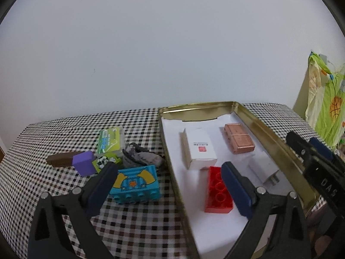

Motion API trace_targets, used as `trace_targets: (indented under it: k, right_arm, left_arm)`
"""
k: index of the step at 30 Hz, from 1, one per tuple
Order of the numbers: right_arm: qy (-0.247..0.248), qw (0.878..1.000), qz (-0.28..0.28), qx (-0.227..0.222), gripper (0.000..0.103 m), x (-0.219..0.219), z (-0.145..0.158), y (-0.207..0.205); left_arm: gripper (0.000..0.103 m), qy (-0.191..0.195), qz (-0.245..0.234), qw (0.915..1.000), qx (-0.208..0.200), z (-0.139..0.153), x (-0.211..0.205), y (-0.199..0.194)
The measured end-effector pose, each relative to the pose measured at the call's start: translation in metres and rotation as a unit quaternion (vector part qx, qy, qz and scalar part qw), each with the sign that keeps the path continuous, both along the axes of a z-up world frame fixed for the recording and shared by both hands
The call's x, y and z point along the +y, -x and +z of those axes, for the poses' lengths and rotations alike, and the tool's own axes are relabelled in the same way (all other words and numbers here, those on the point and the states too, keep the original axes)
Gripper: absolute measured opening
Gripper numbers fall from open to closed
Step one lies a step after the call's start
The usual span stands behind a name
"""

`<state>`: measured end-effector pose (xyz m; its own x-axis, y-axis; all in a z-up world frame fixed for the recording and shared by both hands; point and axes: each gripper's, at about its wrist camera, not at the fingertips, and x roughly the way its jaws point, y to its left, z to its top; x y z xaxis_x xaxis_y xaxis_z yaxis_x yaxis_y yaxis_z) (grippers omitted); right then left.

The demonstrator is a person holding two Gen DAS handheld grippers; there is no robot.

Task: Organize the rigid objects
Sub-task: 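Lower the red brick into the tin with the left gripper while the right places the charger, then move both grippers back toward the pile of blocks beside the tin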

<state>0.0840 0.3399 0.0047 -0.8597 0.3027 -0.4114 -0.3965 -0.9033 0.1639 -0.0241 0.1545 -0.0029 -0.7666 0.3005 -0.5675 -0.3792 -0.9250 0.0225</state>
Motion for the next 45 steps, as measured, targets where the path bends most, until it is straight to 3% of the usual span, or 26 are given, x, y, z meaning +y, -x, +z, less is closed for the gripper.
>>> trace_targets:
  k: [9, 17, 22, 28, 40, 45]
  right_arm:
    - [-0.014, 0.999, -0.036, 0.012, 0.080, -0.018, 0.003, -0.011]
    - [0.066, 0.996, -0.059, 0.010, 0.080, -0.035, -0.006, -0.019]
    - [0.032, 0.998, -0.046, 0.018, 0.080, -0.065, 0.000, -0.019]
    - [-0.023, 0.999, -0.020, 0.028, 0.080, -0.104, 0.008, -0.016]
    - [-0.001, 0.997, 0.074, 0.018, 0.080, -0.163, 0.007, 0.012]
    - [0.007, 0.993, 0.120, 0.002, 0.080, -0.186, 0.004, 0.027]
  left_arm:
    - [0.098, 0.009, -0.008, 0.9999, 0.005, -0.004, -0.029, 0.007]
    - [0.098, 0.006, 0.016, 0.9998, -0.005, -0.010, -0.074, 0.028]
    - [0.098, 0.016, 0.027, 0.9995, -0.002, -0.013, -0.092, 0.034]
    - [0.098, 0.021, 0.036, 0.9990, -0.014, -0.022, -0.113, 0.047]
    - [0.098, 0.053, 0.068, 0.9960, -0.025, -0.029, -0.144, 0.062]
    - [0.098, 0.025, 0.090, 0.9937, -0.062, -0.034, -0.169, 0.077]
